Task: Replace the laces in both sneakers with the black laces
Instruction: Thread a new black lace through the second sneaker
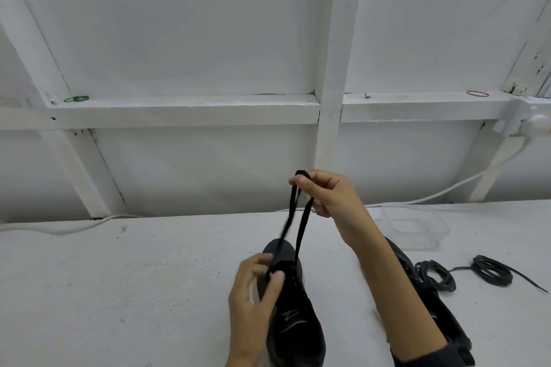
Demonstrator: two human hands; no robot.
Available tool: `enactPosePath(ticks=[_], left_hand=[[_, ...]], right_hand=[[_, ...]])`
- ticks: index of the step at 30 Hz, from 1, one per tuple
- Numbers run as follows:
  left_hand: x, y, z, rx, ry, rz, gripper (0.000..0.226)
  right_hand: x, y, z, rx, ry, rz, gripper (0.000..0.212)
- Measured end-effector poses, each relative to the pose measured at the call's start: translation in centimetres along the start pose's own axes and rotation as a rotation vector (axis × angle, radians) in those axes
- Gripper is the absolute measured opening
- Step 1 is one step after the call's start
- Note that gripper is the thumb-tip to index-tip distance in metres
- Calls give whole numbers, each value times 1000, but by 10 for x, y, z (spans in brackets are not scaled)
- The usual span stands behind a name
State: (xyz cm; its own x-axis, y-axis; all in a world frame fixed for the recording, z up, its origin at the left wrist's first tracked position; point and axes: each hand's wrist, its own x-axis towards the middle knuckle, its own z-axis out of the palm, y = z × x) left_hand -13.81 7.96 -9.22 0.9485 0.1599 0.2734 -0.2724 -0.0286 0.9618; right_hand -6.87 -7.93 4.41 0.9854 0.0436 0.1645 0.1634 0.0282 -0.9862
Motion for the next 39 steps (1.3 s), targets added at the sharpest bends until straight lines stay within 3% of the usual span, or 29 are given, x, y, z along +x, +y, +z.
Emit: enactPosePath(ticks=[2,5,8,11,13,15,17,19,24,30,35,39], left_hand=[[8,8,-9,-91,196,-16,6],[22,0,-31,-94,435,-77,20],[29,-21,-50,32,497,-201,56],[28,-37,-56,303,395,-136,70],[27,-38,-51,372,209,-54,59],[28,-34,-42,366,18,-38,44],[31,-33,-29,370,-147,-100,29],[34,-36,-19,410,-252,-179,20],[42,-33,-12,561,-263,-192,6],[48,-32,-9,797,-366,-93,11],[42,-41,-10,847,-308,4,14],[40,-40,-14,803,-288,-15,12]], right_hand=[[4,17,-15,-133,91,24,26],[9,50,-42,-538,215,61,40],[6,79,-58,-1024,163,336,28],[-6,92,-53,-1309,-13,468,30],[-11,99,-42,-1264,-21,340,36],[-14,104,-28,-1086,-53,231,29],[-18,106,-14,-964,-131,247,11],[-19,111,-6,-930,-185,289,14],[-23,116,-5,-953,-198,257,9],[-26,121,-3,-979,-229,218,3],[-29,127,-2,-919,-200,220,8],[-32,131,-3,-867,-183,233,10]])
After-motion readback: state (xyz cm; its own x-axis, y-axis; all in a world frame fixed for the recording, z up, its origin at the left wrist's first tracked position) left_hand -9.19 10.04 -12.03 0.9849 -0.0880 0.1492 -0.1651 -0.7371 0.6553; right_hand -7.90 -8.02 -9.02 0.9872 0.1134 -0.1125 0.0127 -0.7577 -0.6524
